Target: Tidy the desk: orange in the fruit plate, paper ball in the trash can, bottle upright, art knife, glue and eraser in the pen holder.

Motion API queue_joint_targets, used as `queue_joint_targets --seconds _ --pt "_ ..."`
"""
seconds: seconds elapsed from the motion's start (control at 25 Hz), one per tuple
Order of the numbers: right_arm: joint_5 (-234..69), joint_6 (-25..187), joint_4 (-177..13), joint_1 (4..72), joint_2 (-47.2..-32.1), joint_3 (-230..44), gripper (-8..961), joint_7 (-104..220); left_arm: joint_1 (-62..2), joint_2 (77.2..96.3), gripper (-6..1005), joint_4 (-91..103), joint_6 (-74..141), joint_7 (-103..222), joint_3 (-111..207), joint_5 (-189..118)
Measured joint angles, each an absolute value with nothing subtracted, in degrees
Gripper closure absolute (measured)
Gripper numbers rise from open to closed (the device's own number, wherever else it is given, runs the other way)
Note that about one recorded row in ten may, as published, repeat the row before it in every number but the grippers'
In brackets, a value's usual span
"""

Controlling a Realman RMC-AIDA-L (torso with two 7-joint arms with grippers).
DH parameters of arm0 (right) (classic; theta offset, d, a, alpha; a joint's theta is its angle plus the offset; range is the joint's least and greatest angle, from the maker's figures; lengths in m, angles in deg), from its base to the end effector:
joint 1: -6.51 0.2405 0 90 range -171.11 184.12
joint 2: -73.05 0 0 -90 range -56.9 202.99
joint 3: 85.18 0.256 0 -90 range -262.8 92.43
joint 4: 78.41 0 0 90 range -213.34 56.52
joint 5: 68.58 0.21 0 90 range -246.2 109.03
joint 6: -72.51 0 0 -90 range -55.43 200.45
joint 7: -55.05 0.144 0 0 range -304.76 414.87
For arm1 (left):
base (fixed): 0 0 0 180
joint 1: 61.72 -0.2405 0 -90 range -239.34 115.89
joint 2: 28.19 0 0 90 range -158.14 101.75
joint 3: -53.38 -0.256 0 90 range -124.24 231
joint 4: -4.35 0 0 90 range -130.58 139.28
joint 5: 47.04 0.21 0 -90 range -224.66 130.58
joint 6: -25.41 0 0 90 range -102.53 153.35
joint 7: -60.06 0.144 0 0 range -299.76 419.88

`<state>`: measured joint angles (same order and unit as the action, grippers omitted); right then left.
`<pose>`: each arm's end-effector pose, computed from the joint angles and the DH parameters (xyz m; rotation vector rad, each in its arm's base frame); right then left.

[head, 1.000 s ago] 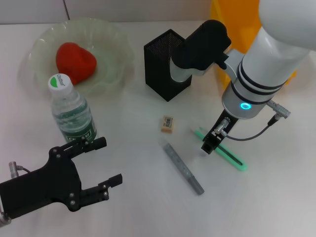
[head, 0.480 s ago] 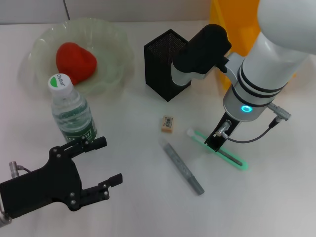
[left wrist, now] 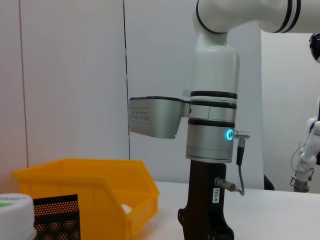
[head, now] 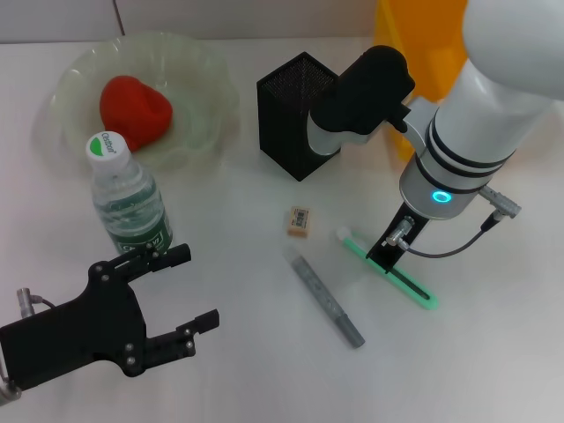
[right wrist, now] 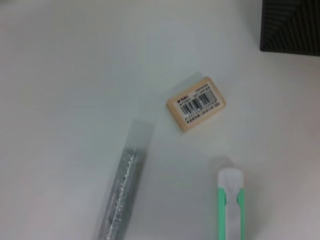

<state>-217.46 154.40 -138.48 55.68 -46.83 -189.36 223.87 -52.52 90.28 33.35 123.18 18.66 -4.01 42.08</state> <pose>0.1478 0.3491 -0.0884 -2.5251 0.9055 -0.8566 -0.3082 0.2083 -0.0214 -2.5798 -0.1987 -0.9480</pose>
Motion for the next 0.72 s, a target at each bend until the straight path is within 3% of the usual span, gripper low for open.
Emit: queue_joint_targets --seconds 0.72 --pt "-217.46 154.62 -141.54 54.29 -46.83 -188.44 701 224.18 -52.23 90.28 214 33.37 123.50 18.66 -4.01 42.08"
